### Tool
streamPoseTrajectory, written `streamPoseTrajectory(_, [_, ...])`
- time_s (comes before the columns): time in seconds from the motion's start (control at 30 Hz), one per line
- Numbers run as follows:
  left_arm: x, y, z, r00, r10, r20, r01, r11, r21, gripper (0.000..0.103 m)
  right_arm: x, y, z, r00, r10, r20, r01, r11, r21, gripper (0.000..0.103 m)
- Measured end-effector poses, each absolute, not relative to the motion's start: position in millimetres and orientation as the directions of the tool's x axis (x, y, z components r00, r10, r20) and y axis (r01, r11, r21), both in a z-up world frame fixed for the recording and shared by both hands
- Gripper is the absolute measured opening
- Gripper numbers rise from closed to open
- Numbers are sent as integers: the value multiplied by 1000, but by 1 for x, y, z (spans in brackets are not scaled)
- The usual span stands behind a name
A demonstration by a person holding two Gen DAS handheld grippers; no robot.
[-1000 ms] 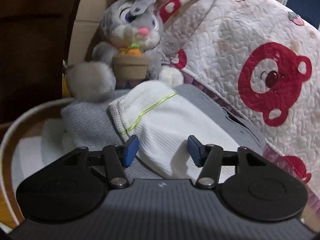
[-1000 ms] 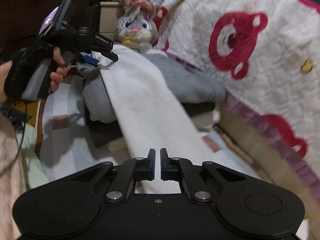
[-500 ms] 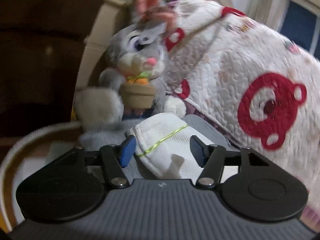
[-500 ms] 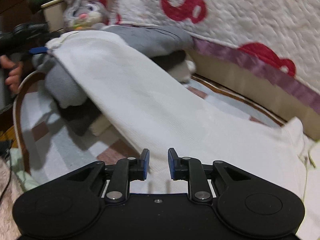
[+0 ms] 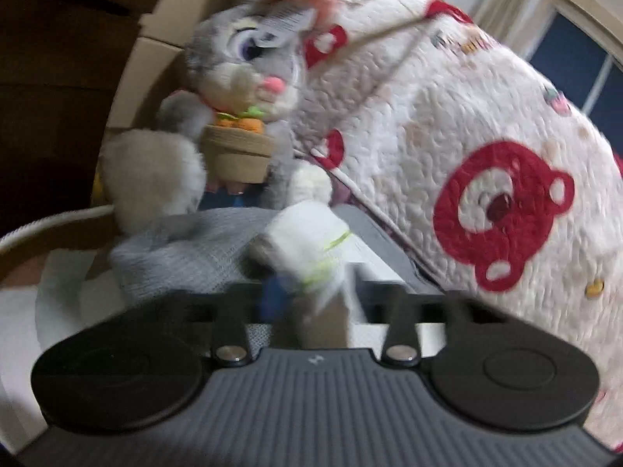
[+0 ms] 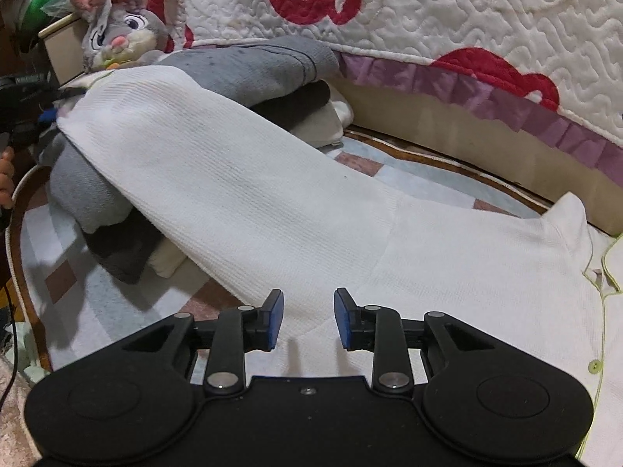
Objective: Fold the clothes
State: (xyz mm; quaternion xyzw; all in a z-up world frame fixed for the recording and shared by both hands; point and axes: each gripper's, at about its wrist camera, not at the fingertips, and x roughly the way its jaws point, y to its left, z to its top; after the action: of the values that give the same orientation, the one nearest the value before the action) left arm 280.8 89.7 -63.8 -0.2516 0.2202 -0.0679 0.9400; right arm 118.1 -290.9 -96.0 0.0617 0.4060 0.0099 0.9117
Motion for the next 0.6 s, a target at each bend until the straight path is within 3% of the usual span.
streamPoseTrajectory(0.2, [260, 77, -46, 931, -215, -295, 70, 898, -434, 13, 109, -312, -102, 673, 38, -739, 109, 983, 150, 35])
streamPoseTrajectory(0.27, [250, 66, -34, 927, -292, -235, 153, 867, -475, 13, 104, -330, -105, 680, 39, -732, 160, 967, 200, 37])
streamPoseTrajectory(0.43, [219, -3, -3, 802, -582, -135, 441, 729, -523, 13, 68, -427, -150, 770, 141, -622, 433, 600, 673, 41])
streamPoseTrajectory(0.6, [176, -126, -2, 545, -816, -195, 662, 561, -496, 13, 18, -478, -183, 851, 69, -521, 481, 294, 826, 41])
